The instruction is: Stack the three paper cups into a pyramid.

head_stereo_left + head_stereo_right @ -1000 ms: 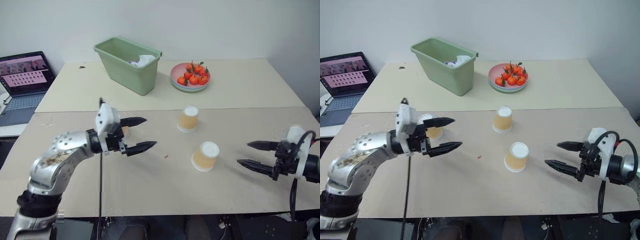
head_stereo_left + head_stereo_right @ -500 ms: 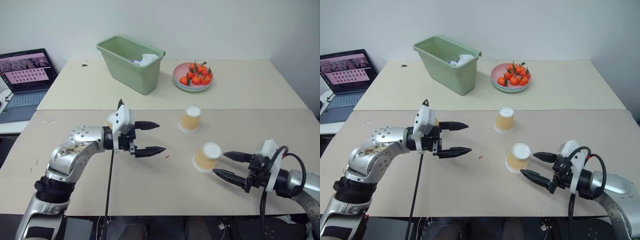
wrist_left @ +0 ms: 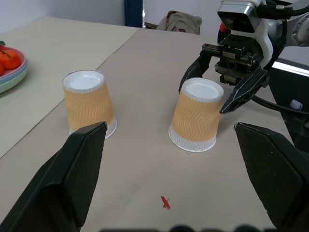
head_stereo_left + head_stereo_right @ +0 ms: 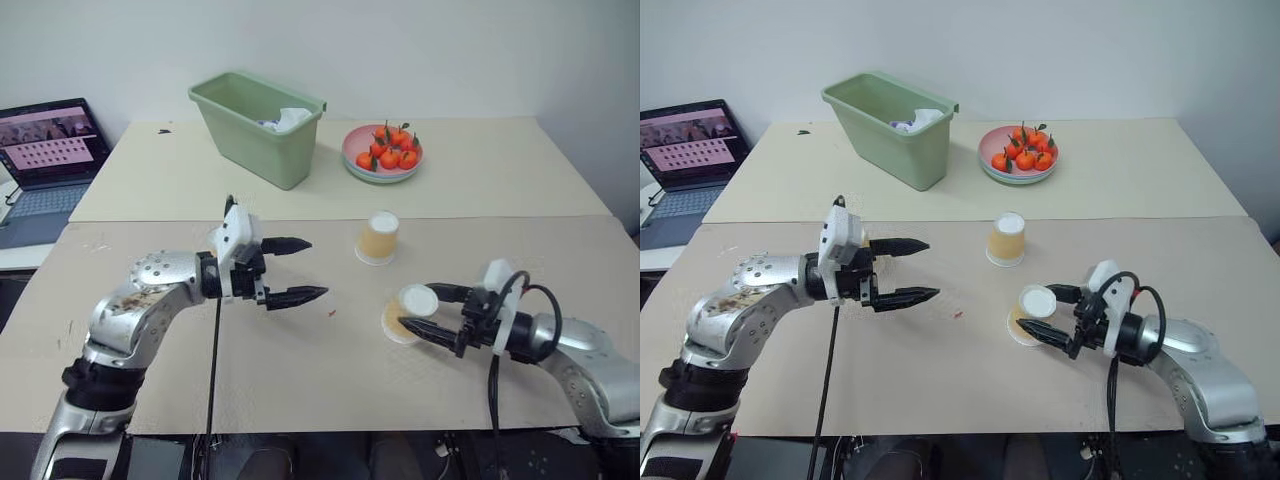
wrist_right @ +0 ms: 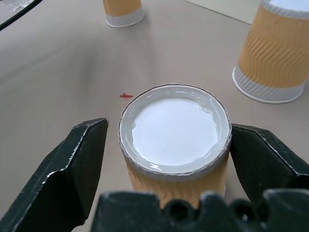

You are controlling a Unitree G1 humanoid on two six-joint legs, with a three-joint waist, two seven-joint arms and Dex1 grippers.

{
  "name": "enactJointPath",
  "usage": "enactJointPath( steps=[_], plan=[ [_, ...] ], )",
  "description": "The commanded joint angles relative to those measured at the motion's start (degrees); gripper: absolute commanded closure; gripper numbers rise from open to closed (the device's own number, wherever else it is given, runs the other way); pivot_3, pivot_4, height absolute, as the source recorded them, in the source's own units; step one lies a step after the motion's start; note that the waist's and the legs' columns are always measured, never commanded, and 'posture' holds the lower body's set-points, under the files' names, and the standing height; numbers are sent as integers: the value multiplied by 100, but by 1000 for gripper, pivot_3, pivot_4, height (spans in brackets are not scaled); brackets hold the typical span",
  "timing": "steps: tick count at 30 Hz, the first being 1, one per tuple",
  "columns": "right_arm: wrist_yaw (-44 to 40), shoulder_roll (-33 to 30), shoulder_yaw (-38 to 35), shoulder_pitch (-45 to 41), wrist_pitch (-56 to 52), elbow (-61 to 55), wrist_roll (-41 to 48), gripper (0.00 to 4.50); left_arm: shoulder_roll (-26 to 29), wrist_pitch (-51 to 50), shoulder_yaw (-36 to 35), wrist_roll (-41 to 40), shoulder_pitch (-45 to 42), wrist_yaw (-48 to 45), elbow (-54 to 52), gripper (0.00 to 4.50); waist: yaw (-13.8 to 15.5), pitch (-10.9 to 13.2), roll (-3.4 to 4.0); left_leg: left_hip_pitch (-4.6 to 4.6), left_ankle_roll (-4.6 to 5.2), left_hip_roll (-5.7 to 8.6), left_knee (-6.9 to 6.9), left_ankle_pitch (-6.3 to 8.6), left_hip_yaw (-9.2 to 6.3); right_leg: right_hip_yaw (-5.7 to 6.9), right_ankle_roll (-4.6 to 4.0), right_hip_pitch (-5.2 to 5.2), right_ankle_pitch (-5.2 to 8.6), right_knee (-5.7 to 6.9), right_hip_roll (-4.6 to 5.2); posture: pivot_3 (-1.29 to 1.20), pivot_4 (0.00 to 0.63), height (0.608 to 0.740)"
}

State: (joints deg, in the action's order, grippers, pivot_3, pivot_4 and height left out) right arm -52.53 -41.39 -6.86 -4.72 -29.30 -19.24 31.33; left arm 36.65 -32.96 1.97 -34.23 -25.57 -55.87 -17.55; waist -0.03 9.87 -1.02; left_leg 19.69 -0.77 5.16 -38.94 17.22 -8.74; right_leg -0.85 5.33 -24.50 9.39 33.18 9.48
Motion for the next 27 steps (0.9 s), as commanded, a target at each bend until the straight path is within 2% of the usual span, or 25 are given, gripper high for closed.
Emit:
enactJointPath(
  steps=[1,3,8,11,16,20,27],
  plan=[
    [-133,47,45,-198,244,112,-50,1111,7,-161,-384,-229,143,321,-429,0,0,0,0,0,2,1,0,1,0,0,0,0,0,0,1,0,150,727],
    [-152,63,134,-348,254,224,-118,1656,36,-264,-547,-299,324,507,-601,0,-9,0,0,-1,4,0,0,2,0,-1,-1,0,-1,1,0,0,150,727],
    [-407,187,516,-988,248,483,-134,1656,64,-539,-1038,-571,943,1017,-1177,0,-93,0,1,-7,3,-3,1,2,1,-5,-5,0,-3,4,-3,0,150,727],
    [-688,578,1007,-1656,36,527,61,1656,94,-635,-1327,-743,1400,1231,-1512,0,-132,0,1,-11,1,-10,2,2,1,-8,-10,-2,-6,5,-12,0,150,727],
    [-1178,1152,1889,-2596,153,1119,-263,1656,93,-632,-1589,-765,1845,1554,-1826,0,-92,0,1,-18,-10,-14,3,-1,0,-10,-13,-1,-8,6,-19,0,150,727],
    [-1609,1807,2484,-3598,767,2431,-825,1656,67,-670,-2156,-910,2385,1921,-2294,0,-93,-1,-1,-16,-33,-13,2,-9,0,-10,-16,-7,-10,4,-18,0,150,727],
    [-2166,2273,2523,-4496,1922,4311,-1415,1656,45,-656,-2871,-1157,3163,2402,-2825,0,-90,-3,-4,25,-63,-15,2,-20,1,-14,-32,-74,-18,72,-20,0,150,727]
  ],
)
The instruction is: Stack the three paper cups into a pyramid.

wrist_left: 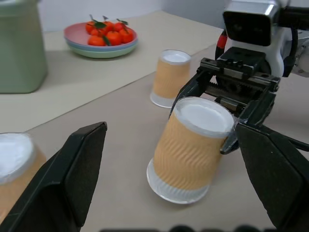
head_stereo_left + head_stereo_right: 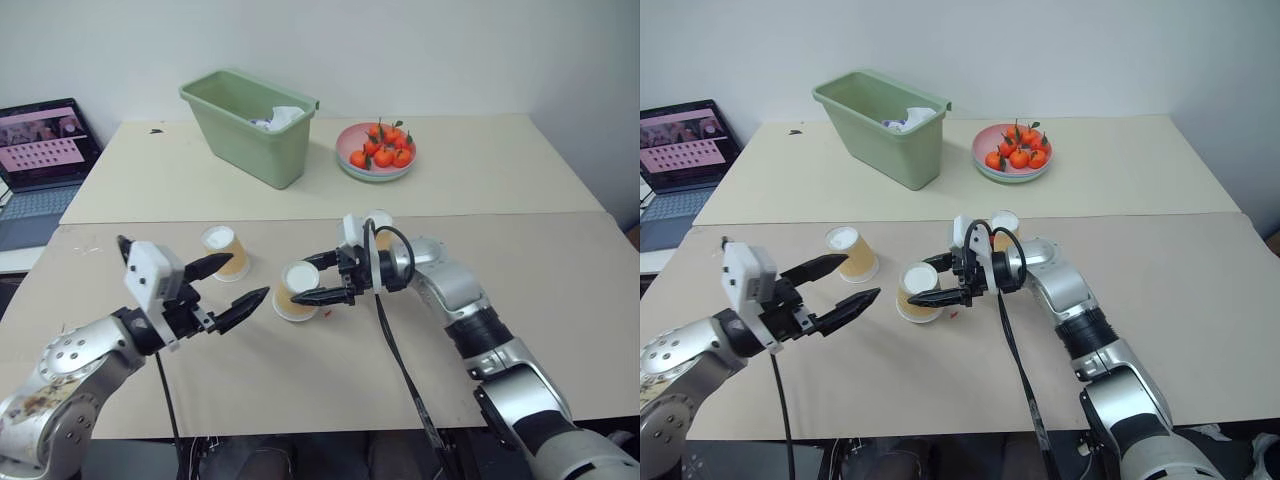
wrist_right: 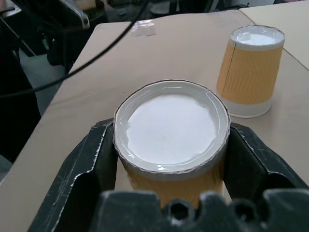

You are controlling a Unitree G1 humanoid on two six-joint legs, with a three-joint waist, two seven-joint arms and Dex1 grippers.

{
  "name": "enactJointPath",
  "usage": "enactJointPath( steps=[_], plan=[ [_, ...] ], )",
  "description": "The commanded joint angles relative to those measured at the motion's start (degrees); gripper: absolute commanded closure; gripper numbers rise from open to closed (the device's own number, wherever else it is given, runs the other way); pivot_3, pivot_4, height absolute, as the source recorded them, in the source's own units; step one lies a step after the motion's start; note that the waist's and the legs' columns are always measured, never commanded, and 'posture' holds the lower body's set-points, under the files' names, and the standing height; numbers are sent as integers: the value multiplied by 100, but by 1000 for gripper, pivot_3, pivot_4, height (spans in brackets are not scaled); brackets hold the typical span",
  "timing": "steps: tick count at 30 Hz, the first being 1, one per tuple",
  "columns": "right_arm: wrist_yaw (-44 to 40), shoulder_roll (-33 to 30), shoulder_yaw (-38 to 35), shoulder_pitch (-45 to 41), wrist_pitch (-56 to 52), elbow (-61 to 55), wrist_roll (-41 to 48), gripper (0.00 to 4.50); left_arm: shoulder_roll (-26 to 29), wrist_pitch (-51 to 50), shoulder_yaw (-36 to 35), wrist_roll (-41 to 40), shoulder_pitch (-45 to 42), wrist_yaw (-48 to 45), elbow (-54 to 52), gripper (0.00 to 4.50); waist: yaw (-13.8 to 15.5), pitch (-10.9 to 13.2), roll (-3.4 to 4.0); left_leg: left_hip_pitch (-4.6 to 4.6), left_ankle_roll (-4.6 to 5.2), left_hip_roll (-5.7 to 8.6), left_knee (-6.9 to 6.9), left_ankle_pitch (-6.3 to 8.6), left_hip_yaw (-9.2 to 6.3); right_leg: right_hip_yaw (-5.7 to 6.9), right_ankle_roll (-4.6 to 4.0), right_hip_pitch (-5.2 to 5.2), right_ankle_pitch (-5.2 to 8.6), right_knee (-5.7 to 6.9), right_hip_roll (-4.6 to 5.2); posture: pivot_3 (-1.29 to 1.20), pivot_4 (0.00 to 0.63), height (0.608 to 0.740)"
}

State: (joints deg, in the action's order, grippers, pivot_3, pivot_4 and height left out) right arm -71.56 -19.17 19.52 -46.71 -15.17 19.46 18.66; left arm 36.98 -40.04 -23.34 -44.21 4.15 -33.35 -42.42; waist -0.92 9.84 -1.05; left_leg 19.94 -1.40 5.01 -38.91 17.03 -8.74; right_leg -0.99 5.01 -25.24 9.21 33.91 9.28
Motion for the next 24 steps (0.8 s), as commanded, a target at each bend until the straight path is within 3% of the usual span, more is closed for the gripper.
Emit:
enactJointPath(
  steps=[1,5,7,10,15,24],
  plan=[
    [-328,82,-147,-399,609,626,-185,1656,12,69,-413,-184,282,185,-378,0,-10,0,0,3,0,0,-1,0,1,-1,0,-3,0,-1,0,0,150,727],
    [-456,201,-250,-655,961,1175,-321,1656,21,134,-478,-219,420,328,-452,0,-32,0,0,2,-3,-2,-1,-1,3,-2,-4,-5,1,6,-3,0,150,727],
    [-306,285,-279,-712,1040,1400,-437,750,22,146,-416,-217,383,384,-445,0,-46,0,0,0,-3,-5,-1,0,3,-2,-6,-4,2,8,-7,0,150,727],
    [-150,340,-313,-635,1233,1451,-597,32,33,160,-271,-215,252,406,-387,0,-84,0,0,0,-5,-5,-1,0,3,-2,-6,-5,1,9,-7,0,150,727],
    [-343,57,-546,-365,750,1013,-386,32,68,190,46,-146,-88,277,-126,0,-100,-1,0,2,-6,-4,-1,0,3,-2,-6,-5,1,8,-6,0,150,727],
    [-762,-1334,-1464,745,-1288,-861,770,32,101,260,543,-107,-809,-104,536,0,-68,0,0,8,-1,-2,-2,3,2,-1,-6,-6,1,6,-5,0,150,727]
  ],
)
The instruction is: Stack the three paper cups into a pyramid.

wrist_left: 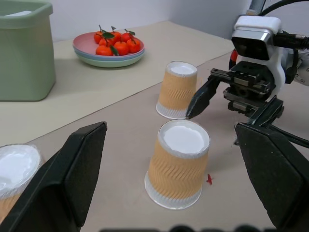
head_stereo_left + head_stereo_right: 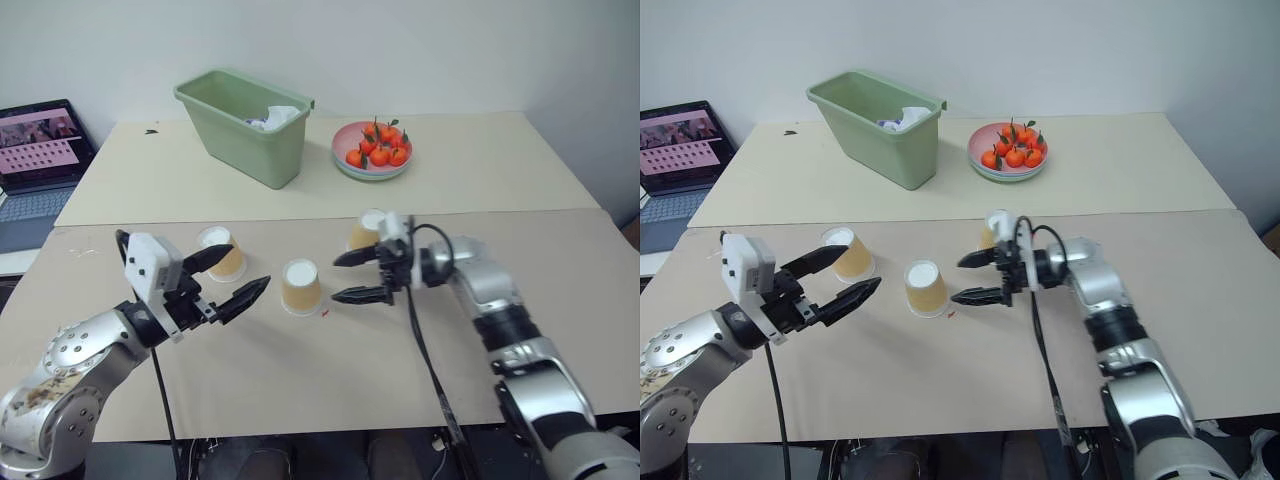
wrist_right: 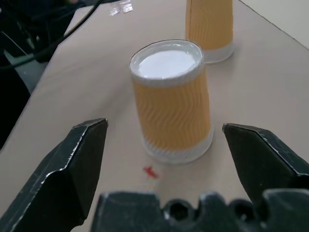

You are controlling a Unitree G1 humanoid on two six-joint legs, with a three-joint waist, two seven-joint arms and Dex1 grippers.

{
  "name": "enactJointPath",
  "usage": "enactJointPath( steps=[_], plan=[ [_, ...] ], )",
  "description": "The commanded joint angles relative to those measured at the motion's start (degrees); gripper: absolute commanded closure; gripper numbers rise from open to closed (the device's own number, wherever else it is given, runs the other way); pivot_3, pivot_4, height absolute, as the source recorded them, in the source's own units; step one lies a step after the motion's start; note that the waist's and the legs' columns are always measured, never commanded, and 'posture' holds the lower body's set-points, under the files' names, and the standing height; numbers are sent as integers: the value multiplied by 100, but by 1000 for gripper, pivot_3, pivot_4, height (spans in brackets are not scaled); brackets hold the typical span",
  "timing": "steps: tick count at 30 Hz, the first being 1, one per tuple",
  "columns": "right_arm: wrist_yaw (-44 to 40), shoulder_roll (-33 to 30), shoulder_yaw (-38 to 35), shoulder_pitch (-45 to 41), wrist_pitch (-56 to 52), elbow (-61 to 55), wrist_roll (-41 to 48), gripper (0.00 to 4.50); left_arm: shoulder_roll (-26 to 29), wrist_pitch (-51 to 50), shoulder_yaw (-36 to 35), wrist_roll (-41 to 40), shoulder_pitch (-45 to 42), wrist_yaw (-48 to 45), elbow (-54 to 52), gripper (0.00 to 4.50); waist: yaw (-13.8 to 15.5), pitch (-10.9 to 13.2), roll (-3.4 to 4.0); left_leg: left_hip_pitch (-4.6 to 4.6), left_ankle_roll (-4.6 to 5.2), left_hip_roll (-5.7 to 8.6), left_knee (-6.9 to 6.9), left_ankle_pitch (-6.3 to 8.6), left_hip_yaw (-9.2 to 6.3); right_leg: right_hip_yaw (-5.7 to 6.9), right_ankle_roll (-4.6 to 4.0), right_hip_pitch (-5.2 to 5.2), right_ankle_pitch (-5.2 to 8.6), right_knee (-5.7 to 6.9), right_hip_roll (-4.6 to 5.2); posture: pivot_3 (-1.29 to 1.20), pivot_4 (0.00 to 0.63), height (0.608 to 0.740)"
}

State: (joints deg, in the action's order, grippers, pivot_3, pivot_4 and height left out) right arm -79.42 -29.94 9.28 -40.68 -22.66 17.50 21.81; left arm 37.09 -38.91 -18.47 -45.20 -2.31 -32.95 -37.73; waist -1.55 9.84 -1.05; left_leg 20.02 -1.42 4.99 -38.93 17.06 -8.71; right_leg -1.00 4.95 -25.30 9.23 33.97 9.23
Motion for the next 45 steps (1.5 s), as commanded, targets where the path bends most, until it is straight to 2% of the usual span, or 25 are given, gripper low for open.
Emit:
enactJointPath(
  steps=[1,5,8,12,19,29,45],
  plan=[
    [150,-417,-582,312,-542,-767,431,32,120,155,94,-8,-240,-227,144,0,-29,0,0,0,1,0,0,0,1,-1,0,0,0,0,0,0,150,727],
    [716,-848,-986,823,-229,-828,86,32,244,170,252,23,-534,-497,390,0,-9,0,-1,-2,26,-1,-1,15,6,-1,0,1,0,2,0,0,150,727],
    [1515,-1035,-1086,1035,693,-343,-659,32,413,120,383,0,-823,-767,550,0,17,0,-1,-3,25,0,-5,14,11,-2,0,2,0,4,2,0,150,727],
    [1964,-805,-1006,781,1166,11,-900,32,620,145,616,63,-1143,-1157,723,0,-34,0,-1,-7,10,-1,-4,5,25,-12,0,0,0,2,1,0,150,727],
    [2439,-344,-843,15,1544,468,-1188,32,617,194,1039,222,-1815,-1563,1117,0,-92,0,-1,-7,2,-2,-6,0,30,-16,1,2,-1,3,1,0,150,727],
    [2358,-58,-816,-542,1630,957,-1141,32,459,285,1063,346,-1706,-1549,1123,0,-100,-1,-1,3,4,-1,-7,2,28,-15,1,-4,-1,0,2,0,150,727],
    [2148,690,-672,-1632,2433,3038,-1418,32,405,147,498,159,-1032,-950,554,0,-130,-1,0,3,2,-2,-7,0,30,-21,0,-13,-2,4,0,0,150,727]
  ],
)
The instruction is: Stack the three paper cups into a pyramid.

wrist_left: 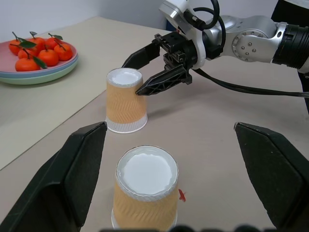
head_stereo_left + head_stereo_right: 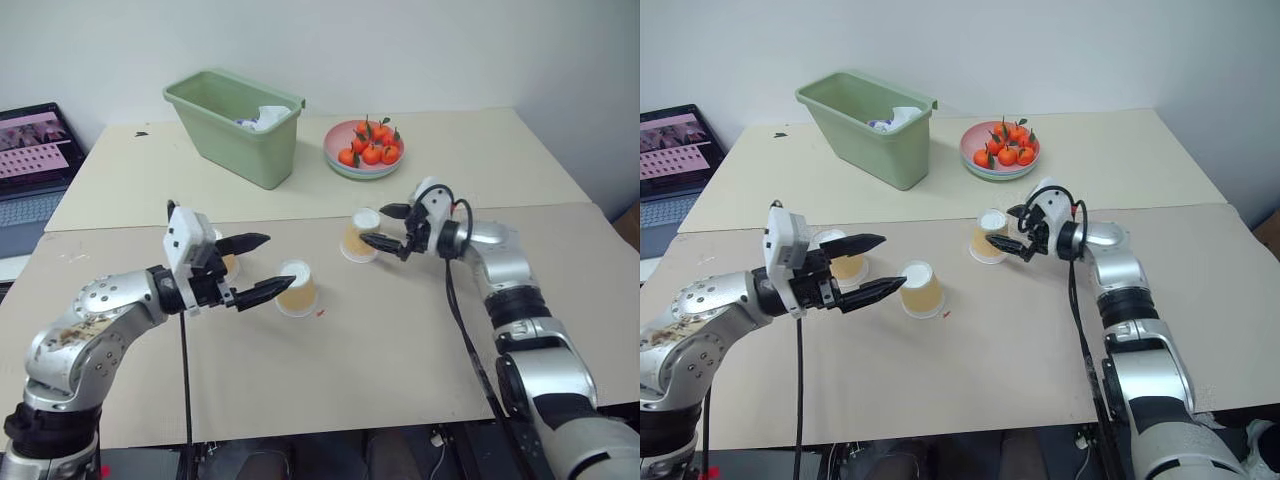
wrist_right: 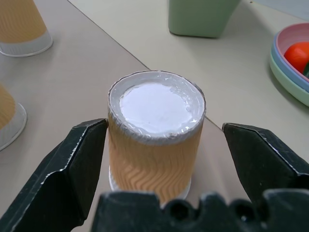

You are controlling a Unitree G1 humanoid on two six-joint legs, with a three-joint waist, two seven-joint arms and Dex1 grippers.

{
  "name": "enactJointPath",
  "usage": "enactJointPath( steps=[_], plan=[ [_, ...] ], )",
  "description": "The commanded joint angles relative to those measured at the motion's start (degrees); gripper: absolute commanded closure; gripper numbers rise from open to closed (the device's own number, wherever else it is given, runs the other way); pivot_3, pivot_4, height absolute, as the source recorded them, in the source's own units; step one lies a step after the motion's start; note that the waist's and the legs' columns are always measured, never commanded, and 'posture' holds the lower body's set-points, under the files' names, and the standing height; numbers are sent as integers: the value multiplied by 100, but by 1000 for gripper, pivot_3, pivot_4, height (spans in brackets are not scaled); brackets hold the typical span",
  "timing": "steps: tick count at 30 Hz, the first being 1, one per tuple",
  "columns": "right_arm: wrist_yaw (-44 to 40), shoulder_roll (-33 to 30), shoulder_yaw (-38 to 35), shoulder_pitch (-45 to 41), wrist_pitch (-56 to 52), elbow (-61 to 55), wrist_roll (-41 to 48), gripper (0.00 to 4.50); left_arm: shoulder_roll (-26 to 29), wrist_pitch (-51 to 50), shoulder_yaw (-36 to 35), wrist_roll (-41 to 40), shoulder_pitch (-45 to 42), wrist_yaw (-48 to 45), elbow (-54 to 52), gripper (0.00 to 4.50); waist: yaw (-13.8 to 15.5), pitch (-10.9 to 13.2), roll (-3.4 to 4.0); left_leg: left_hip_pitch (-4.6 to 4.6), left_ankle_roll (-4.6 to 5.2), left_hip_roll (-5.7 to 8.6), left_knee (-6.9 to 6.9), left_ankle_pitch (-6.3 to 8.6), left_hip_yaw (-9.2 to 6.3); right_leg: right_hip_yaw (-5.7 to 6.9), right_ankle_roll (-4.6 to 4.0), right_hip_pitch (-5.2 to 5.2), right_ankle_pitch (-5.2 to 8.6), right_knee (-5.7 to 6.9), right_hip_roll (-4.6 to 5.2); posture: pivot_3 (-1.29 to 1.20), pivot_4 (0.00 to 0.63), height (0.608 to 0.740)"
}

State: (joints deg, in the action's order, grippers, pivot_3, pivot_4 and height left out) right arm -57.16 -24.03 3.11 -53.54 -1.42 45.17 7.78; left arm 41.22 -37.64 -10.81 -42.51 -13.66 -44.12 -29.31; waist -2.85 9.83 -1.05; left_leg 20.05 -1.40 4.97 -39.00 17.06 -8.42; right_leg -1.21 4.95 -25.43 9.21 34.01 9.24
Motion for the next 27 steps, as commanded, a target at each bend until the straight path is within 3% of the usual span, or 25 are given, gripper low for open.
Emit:
enactJointPath(
  steps=[1,7,12,16,18,22,27],
  plan=[
    [-151,132,-37,-397,394,382,-28,32,-13,21,-302,-121,163,218,-340,0,1,0,0,0,0,0,0,0,0,0,0,0,0,0,0,0,150,727],
    [-214,174,-116,-543,553,666,-3,1736,-79,4,-512,-167,593,534,-594,0,9,0,1,2,0,1,0,0,-1,-1,0,-2,0,0,0,0,150,727],
    [-650,-76,-136,-166,189,59,177,1736,-236,98,-946,-162,1354,719,-522,0,11,-2,3,5,0,0,1,0,-2,-2,0,-9,0,3,0,0,150,727],
    [-1843,-848,21,1086,-701,-2012,715,1736,-451,210,-1323,-98,2248,761,-505,0,39,-6,10,8,4,0,3,3,-2,-2,0,-11,0,2,0,0,150,727],
    [-1936,-978,67,1353,-1106,-2696,943,1736,-471,256,-1302,-71,2331,784,-578,0,73,-7,10,16,12,4,1,9,-2,-1,1,-16,1,0,4,0,150,727],
    [-1881,-878,258,1476,-1442,-3268,1003,1736,-502,290,-1232,-39,2295,836,-599,0,37,-9,6,3,33,2,-8,21,10,-10,-3,-10,-3,0,3,0,150,727],
    [-1757,-492,531,1313,-1401,-3180,884,1736,-529,292,-1177,-57,2203,924,-638,0,42,-8,4,-58,29,-41,-6,19,33,-14,-26,41,-18,1,-35,0,150,727]
  ],
)
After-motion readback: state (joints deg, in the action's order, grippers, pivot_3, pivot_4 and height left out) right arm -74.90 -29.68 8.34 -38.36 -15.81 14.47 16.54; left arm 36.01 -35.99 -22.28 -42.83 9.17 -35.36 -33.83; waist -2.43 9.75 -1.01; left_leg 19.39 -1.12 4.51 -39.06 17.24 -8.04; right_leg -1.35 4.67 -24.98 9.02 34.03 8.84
